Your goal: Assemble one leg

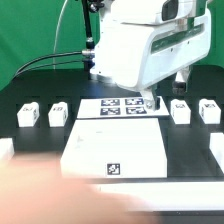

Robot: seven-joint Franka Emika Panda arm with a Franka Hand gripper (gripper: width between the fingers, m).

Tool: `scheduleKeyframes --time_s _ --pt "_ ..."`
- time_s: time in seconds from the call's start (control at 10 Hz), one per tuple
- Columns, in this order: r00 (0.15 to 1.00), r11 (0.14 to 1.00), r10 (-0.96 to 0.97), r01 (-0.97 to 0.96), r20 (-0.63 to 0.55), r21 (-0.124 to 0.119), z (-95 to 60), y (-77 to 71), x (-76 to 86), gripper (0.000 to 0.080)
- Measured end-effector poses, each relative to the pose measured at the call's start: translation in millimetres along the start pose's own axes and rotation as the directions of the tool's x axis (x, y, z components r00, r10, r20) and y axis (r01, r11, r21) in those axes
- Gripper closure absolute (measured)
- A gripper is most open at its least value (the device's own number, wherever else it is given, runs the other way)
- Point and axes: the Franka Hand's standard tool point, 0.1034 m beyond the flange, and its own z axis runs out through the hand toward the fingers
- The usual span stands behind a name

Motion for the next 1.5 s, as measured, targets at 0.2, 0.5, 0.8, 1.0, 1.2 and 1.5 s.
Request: scheduleKeyframes --time_s 0.2,0.5,0.8,1.0,1.2,1.5 --pt "1.000 1.000 0.000 0.000 0.001 0.001 0.6 -0.2 -0.1 0.0150" --pt "1.000 1.000 0.000 0.000 0.001 0.001 0.7 -0.2 -0.2 0.0150" --pt "1.000 1.000 0.000 0.000 0.001 0.001 0.9 -0.2 -0.2 0.0150" --pt "1.000 1.000 0.000 0.000 0.001 0.001 1.0 -0.3 -0.2 0.0150" --pt "1.000 1.000 0.001 -0.001 0.002 0.002 1.3 0.2 -0.9 0.0150" --pt "0.982 0.982 -0.189 0.189 0.013 0.014 9.1 3.4 -28.2 0.0150"
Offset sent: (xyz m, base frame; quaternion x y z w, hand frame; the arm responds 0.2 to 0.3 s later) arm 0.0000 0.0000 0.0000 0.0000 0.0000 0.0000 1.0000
